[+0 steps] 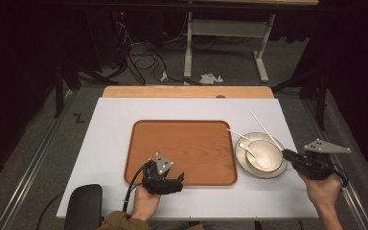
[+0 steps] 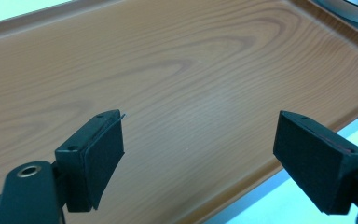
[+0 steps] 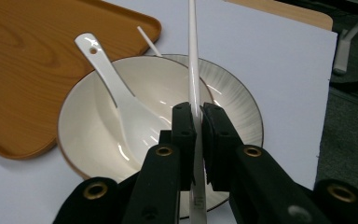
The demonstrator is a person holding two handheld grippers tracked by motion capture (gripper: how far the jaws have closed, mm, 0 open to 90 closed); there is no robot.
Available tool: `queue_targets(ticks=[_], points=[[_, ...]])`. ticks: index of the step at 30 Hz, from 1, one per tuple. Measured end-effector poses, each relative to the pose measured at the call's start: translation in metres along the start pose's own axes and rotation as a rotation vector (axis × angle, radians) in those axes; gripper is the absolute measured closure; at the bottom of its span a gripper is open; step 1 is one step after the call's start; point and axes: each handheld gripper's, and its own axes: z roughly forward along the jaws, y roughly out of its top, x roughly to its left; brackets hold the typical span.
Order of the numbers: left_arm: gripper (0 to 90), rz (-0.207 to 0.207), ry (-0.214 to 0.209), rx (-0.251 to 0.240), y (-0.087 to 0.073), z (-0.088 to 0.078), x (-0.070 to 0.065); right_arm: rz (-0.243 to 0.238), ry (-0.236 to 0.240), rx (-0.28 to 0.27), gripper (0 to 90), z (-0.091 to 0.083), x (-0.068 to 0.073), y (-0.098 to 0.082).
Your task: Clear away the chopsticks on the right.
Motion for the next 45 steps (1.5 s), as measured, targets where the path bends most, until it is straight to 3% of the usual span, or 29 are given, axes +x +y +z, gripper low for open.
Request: queue_targets(ticks=[10,22,30,39,45], points=[[16.4,0.019,-0.025,0.001,0.004,0.006,-0.004,-0.023,0.024,-0.009,84.8,-0.011,0.020,-0.004],[16.4,0.018,-0.023,-0.001,0.005,0.006,-0.004,-0.100,0.090,-0.008,84.9,-0.010,0.055,0.004],[16.4,0.017,-0.020,-0.005,0.005,0.005,-0.004,-0.130,0.135,0.013,84.8,-0.003,0.074,0.008],[16.4,0.011,-0.010,-0.003,0.003,0.003,-0.003,-0.193,0.158,0.042,84.8,0.012,0.094,0.014],[16.4,-0.005,0.010,-0.005,-0.001,-0.001,0.001,-0.213,0.188,0.074,84.8,0.031,0.106,0.020]])
